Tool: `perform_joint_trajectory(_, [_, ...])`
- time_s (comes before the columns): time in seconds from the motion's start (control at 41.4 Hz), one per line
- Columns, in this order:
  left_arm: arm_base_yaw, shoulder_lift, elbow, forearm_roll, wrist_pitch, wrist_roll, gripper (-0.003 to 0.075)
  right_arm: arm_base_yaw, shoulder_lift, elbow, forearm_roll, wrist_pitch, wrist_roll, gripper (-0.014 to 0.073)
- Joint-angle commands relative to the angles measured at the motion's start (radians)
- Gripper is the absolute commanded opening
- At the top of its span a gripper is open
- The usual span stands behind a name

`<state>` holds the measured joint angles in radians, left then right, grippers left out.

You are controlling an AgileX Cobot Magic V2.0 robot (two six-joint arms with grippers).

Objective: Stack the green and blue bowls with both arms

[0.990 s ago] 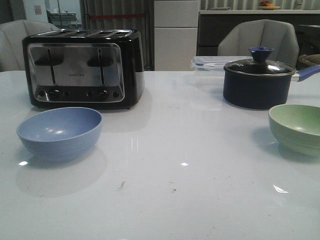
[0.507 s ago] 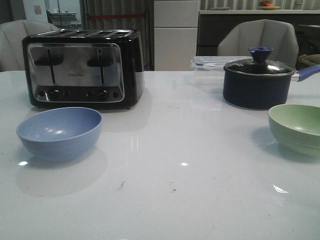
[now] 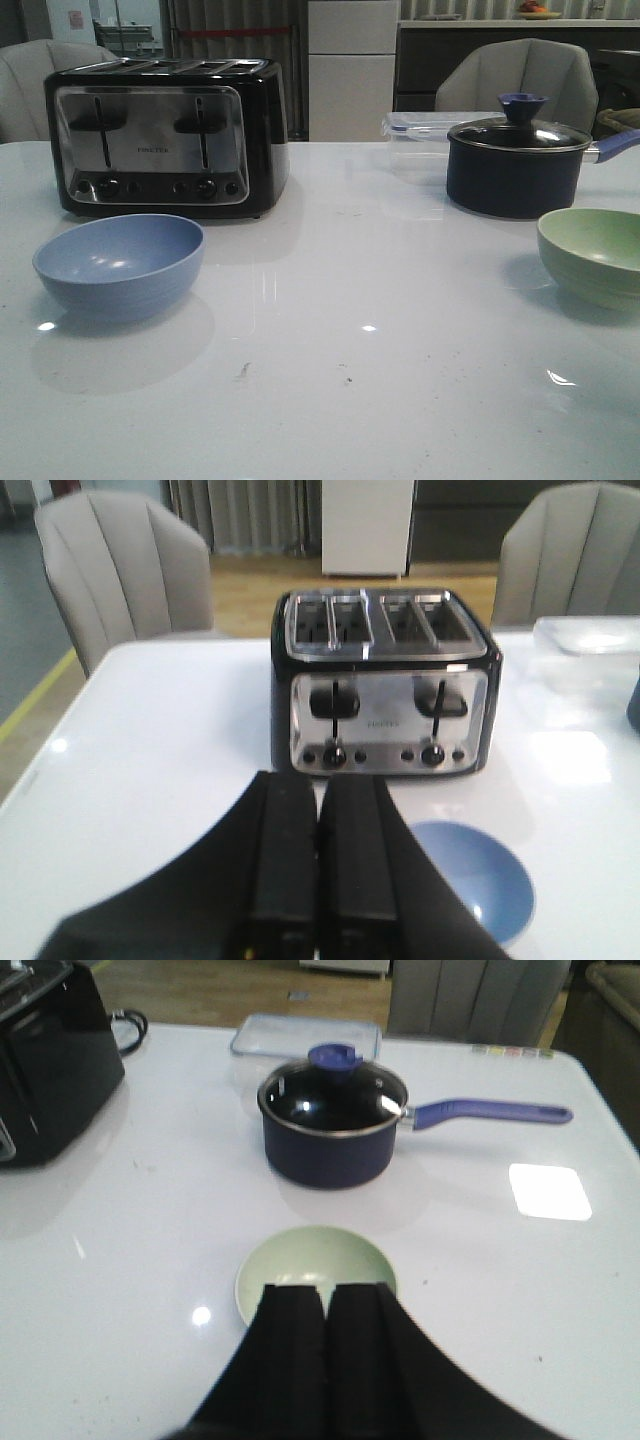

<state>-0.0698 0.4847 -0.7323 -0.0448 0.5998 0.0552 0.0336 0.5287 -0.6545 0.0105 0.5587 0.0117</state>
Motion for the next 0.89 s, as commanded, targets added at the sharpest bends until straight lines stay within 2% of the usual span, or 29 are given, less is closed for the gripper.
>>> perform_joint_trajectory(0.0, [0.002, 0.060, -0.027, -0.005, -0.018, -0.009, 0.0099, -0.006, 0.073, -0.023, -0.010, -0.053, -0.001, 0.0057])
perform_joint_trajectory(0.266, [0.002, 0.199, 0.006, -0.014, 0.009, -0.009, 0.0099, -0.006, 0.244, -0.023, -0.010, 0.024, -0.001, 0.0062])
perform_joint_trajectory(0.338, [0.002, 0.226, 0.006, -0.014, 0.002, -0.009, 0.0110, -0.006, 0.291, -0.023, -0.010, 0.030, -0.001, 0.0125])
perform_joint_trajectory(0.434, [0.002, 0.253, 0.006, -0.014, -0.012, -0.009, 0.0202, -0.006, 0.358, -0.023, -0.010, 0.028, -0.001, 0.0303])
perform_joint_trajectory(0.507, [0.002, 0.267, 0.006, -0.012, -0.017, -0.009, 0.0322, -0.007, 0.408, -0.023, -0.010, 0.021, -0.001, 0.0422])
perform_joint_trajectory(0.555, [0.002, 0.274, 0.006, -0.012, -0.018, -0.009, 0.0417, -0.007, 0.437, -0.027, -0.010, 0.013, -0.001, 0.0471])
perform_joint_trajectory(0.628, [0.002, 0.274, 0.006, -0.012, -0.022, -0.009, 0.0482, -0.016, 0.486, -0.040, -0.005, 0.000, -0.001, 0.0487])
perform_joint_trajectory(0.869, [0.002, 0.274, 0.006, -0.010, -0.029, -0.009, 0.0455, -0.128, 0.688, -0.155, 0.032, 0.006, -0.001, 0.0486])
